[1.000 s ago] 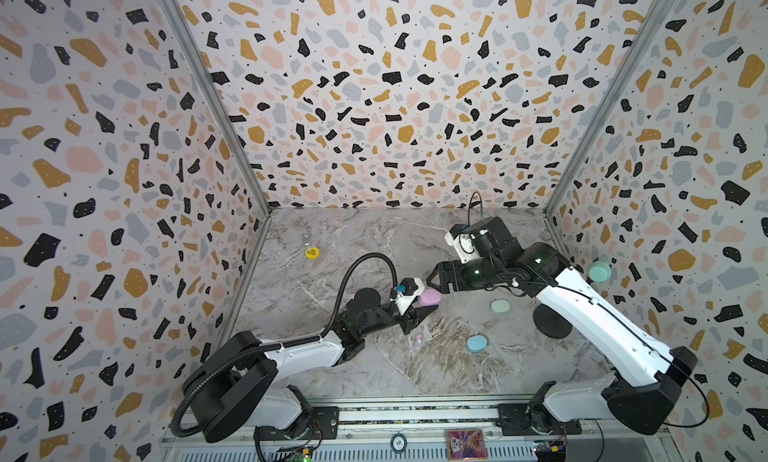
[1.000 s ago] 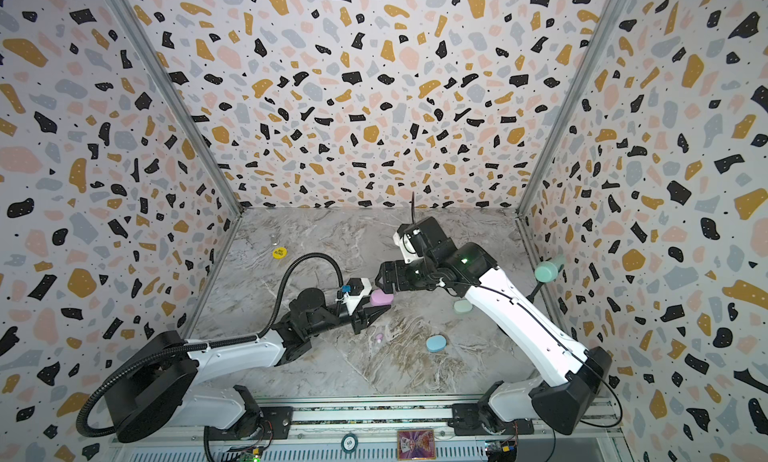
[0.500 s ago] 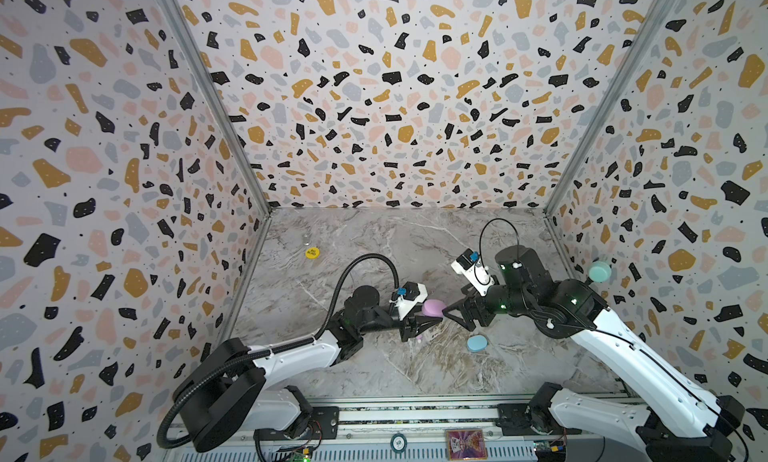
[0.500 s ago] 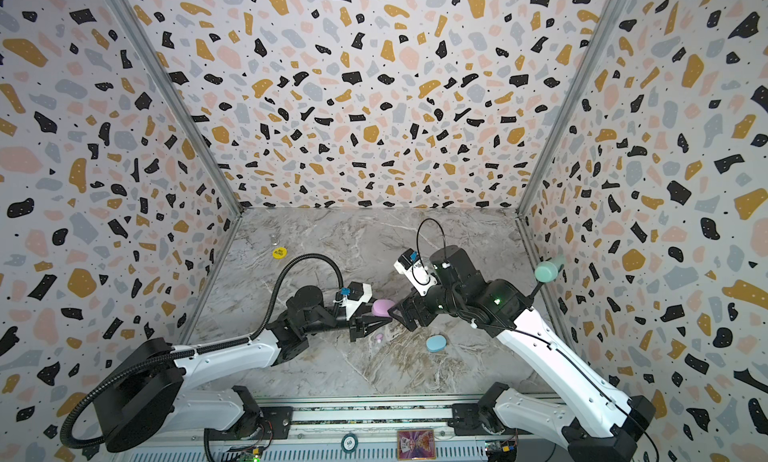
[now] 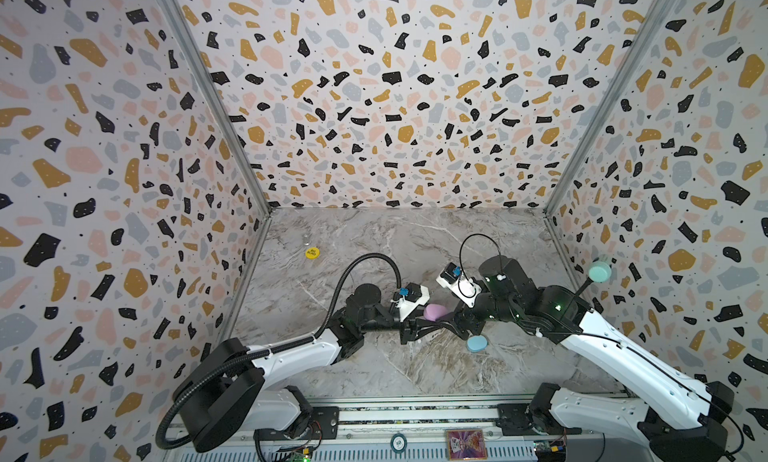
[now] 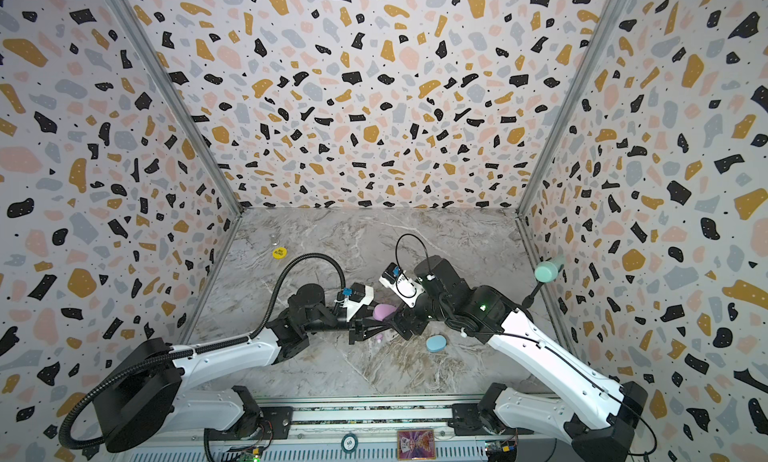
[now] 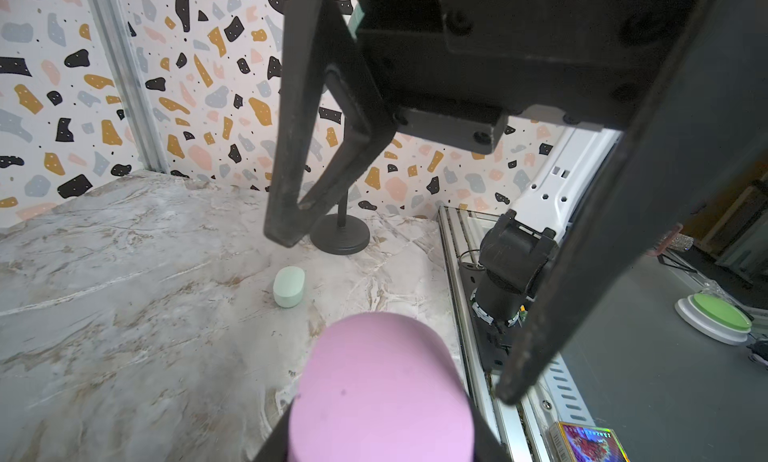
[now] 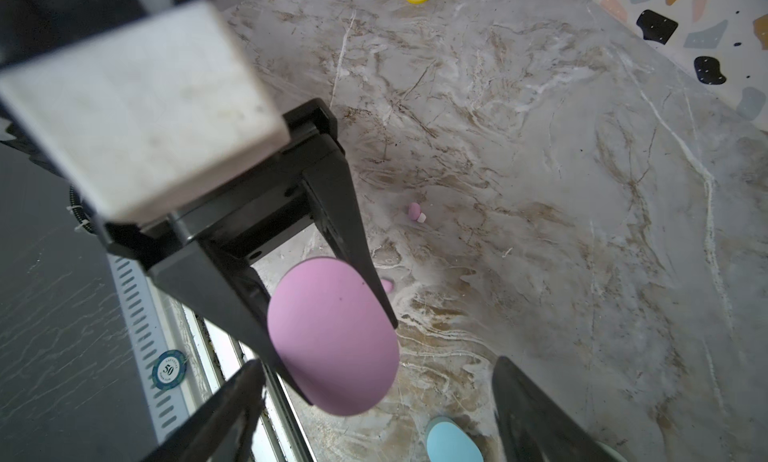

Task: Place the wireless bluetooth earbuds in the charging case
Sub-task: 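Release the pink case and flip its lid open with the right gripper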

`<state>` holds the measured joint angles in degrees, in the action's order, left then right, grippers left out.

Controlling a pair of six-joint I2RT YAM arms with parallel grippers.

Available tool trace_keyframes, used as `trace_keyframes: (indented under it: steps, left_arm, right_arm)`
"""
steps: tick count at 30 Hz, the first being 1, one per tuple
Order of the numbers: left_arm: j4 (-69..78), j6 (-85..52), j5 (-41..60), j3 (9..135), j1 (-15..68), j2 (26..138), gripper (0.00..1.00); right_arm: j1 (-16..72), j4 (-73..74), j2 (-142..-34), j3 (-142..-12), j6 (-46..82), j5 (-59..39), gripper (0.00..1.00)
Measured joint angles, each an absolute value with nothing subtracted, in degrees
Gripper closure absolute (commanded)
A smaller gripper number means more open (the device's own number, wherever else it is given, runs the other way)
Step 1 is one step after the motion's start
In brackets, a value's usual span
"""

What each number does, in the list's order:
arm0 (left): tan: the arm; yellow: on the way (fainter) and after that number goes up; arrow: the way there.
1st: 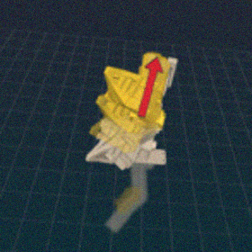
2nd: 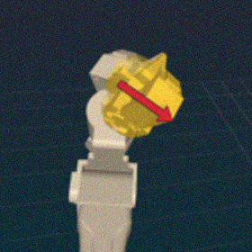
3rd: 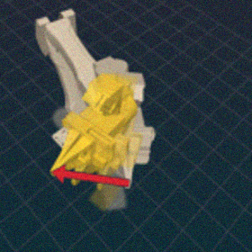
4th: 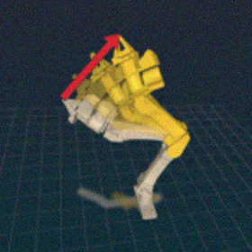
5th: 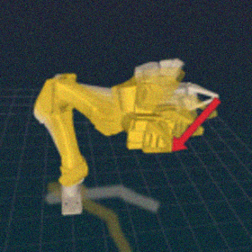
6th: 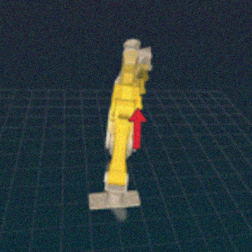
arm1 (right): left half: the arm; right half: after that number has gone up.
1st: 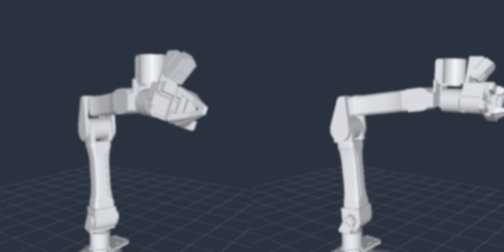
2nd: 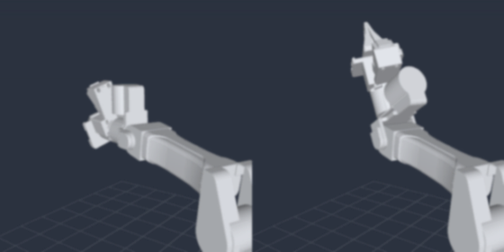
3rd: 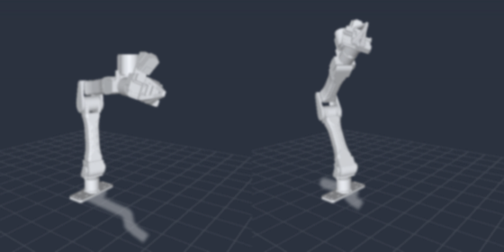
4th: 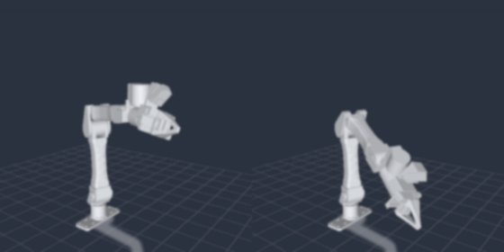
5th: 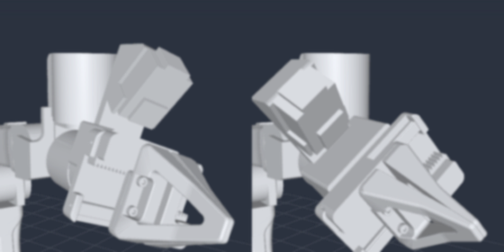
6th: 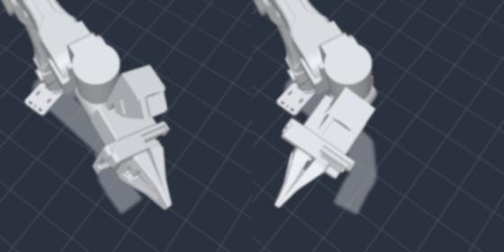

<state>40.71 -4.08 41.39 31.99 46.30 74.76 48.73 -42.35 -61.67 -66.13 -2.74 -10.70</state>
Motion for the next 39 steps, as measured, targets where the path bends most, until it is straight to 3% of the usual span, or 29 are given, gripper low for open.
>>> trace_keyframes:
  steps: [32,39]
  left_arm:
    - [38.5,-4.3,41.1,32.0,46.3,73.4,0.66]
    - [39.4,-4.8,41.3,31.9,46.3,73.2,0.66]
  right_arm:
    - [44.5,-39.0,-63.3,-67.0,-1.5,-4.4,0.14]
    - [44.3,-39.1,-63.7,-67.2,-1.0,-4.1,0.09]
